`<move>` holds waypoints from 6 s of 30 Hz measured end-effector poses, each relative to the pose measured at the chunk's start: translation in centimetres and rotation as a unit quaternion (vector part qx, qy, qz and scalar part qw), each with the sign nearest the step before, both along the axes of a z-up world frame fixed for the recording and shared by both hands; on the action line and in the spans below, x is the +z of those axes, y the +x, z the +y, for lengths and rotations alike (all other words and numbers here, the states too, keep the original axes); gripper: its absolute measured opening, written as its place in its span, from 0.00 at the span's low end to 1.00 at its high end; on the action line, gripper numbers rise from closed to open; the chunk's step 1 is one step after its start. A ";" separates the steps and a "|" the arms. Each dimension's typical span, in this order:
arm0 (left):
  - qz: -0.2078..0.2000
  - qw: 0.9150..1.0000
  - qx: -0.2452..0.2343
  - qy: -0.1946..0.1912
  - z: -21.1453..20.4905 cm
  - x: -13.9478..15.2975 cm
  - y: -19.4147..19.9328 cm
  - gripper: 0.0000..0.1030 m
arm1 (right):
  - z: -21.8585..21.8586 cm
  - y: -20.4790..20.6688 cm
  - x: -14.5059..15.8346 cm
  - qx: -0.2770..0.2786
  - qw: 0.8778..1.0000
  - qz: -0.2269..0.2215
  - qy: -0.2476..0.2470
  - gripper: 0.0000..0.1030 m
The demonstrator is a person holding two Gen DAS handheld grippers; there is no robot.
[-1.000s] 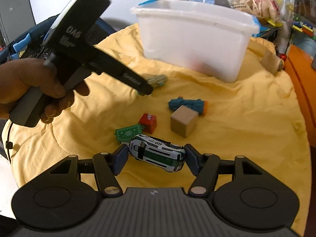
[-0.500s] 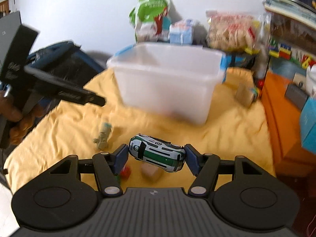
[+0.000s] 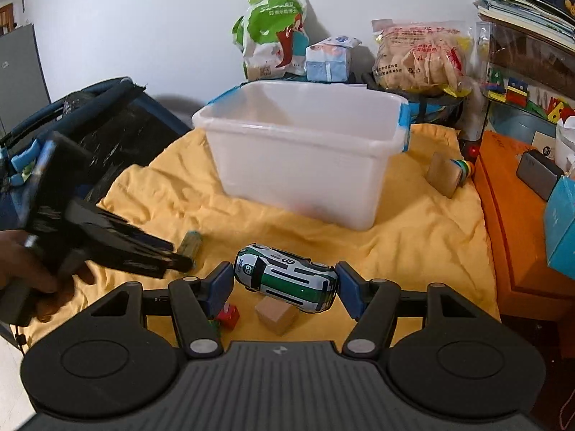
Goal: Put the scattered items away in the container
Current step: 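Carry the white-green car and pale green figure over the white box while both grippers open, then move the right gripper to the wooden cube while the left approaches the green gift-box toy, then grasp the wooden cube with the right gripper while the left grasps the green gift-box toy, then carry the wooden cube and green toy over the white box while both grippers open, then grasp the teal toy blaster with the right gripper while the left grasps the red cube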
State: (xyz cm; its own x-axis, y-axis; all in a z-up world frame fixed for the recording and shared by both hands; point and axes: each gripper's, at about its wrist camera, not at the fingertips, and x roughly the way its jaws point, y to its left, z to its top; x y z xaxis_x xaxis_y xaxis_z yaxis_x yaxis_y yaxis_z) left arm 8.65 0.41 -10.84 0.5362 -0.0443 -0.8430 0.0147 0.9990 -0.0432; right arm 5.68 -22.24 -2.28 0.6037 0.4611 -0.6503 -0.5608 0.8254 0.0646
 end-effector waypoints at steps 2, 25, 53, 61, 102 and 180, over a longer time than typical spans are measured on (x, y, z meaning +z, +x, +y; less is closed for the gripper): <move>0.003 1.000 0.008 -0.008 0.2 -0.5 0.3 0.37 | -0.3 -0.1 0.0 -0.004 1.000 0.002 0.000 0.63; -0.122 0.992 -0.012 -0.017 1.9 14.8 2.2 0.36 | 0.5 7.1 6.5 -0.019 0.996 -0.070 0.045 0.63; -0.088 0.996 -0.010 0.008 2.0 14.0 11.1 0.53 | 4.4 17.8 5.5 -0.022 1.000 -0.016 0.004 0.85; -0.068 0.997 -0.025 -0.015 0.4 9.7 2.5 0.53 | 1.1 10.1 2.5 -0.017 1.000 -0.014 0.006 0.83; -0.026 0.994 -0.104 -0.031 -6.0 0.2 -5.8 0.35 | 2.9 3.3 -7.7 -0.002 0.995 0.085 -0.044 0.43; -0.058 0.998 0.000 -0.003 2.6 12.9 11.7 0.53 | 4.1 16.9 4.9 -0.029 0.999 0.021 0.000 0.78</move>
